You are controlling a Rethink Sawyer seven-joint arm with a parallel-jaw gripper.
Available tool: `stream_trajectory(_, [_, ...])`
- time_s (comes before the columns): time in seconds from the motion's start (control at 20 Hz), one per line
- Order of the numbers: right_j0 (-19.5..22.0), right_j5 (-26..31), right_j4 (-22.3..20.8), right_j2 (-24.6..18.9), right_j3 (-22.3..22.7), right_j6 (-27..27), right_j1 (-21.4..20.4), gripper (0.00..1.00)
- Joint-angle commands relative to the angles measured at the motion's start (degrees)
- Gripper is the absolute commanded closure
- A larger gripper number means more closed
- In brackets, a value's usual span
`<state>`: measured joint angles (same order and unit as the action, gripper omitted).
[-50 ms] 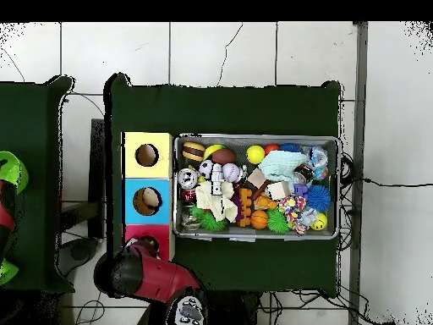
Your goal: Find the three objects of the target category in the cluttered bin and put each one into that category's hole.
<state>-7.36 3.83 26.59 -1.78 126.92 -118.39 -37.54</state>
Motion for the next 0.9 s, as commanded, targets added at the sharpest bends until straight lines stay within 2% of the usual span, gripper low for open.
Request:
stream_trajectory(0.05, [-0.6, 3.0, 1.4, -4.5, 0.9, -11.5, 4.3, 0.00])
stream_trajectory(0.25, [-0.7, 5.1, 1.2, -3.9, 1.8, -11.3, 2.0, 0.00])
stream_trajectory(0.35, [-0.6, 7.4, 1.0, -3.5, 2.6, -11.0, -0.5, 0.00])
stream_trajectory(0.45, [-1.3, 12.0, 0.3, -1.0, 2.4, -10.5, -3.9, 0.00])
stream_trajectory(0.6, [-4.9, 17.8, -2.2, 4.1, 2.0, -10.3, -9.2, 0.00])
stream_trajectory(0.65, [-6.3, 18.7, -3.2, 6.5, 1.4, -10.0, -10.3, 0.00])
stream_trajectory(0.8, [-8.3, 19.4, -4.8, 10.1, 1.8, -9.6, -13.4, 0.00])
stream_trajectory(0.9, [-7.9, 19.8, -5.4, 10.6, 2.8, -8.8, -15.1, 0.00])
